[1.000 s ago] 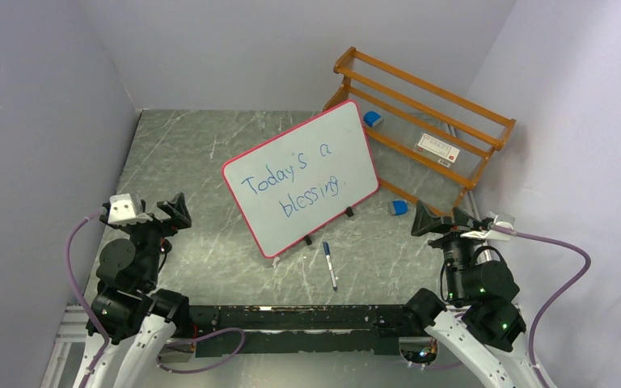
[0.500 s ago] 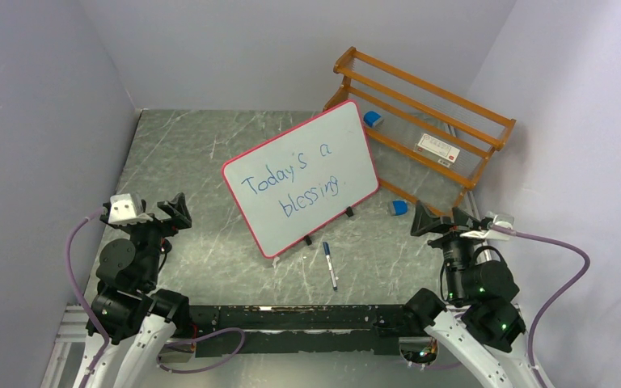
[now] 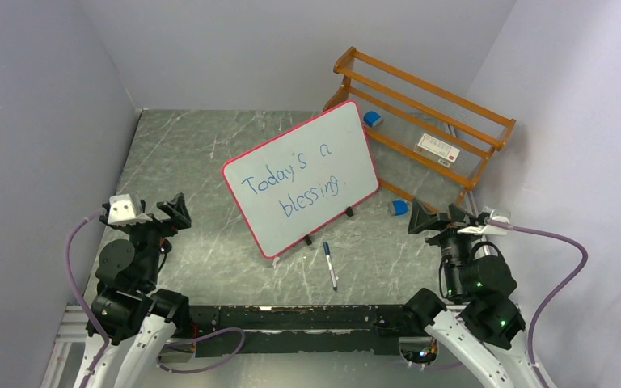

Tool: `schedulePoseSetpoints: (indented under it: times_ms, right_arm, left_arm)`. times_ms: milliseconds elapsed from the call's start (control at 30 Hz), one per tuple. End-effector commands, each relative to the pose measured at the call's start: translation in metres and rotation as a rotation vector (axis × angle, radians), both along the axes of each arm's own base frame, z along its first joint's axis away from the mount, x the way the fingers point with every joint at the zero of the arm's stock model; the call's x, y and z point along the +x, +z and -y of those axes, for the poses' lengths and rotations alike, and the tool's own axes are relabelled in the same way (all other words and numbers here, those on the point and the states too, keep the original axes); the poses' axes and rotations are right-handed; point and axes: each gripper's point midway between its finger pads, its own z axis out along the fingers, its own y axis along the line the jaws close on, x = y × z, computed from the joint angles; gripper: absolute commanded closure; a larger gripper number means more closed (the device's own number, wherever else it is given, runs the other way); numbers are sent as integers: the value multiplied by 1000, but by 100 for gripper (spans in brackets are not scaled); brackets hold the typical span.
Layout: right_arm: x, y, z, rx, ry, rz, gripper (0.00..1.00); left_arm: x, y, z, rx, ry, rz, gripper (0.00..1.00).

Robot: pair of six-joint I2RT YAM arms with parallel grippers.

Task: Write a sentence on the whiteboard
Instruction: Reset both arms

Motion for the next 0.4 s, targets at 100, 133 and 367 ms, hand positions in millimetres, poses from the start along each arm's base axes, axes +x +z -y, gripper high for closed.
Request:
schedulePoseSetpoints:
  times_ms: [100,133,367]
  right_arm:
    - [-5,14,3,29,6,35,0]
    - [-6,15,4,29,6,35,0]
    - [-6,17,-2,16,39,20,0]
  left_arm:
    - [-3,13,-3,-1,6,45,2]
    - [-3,13,-3,-1,7,44,2]
    - [-3,13,-4,-1,12,43,2]
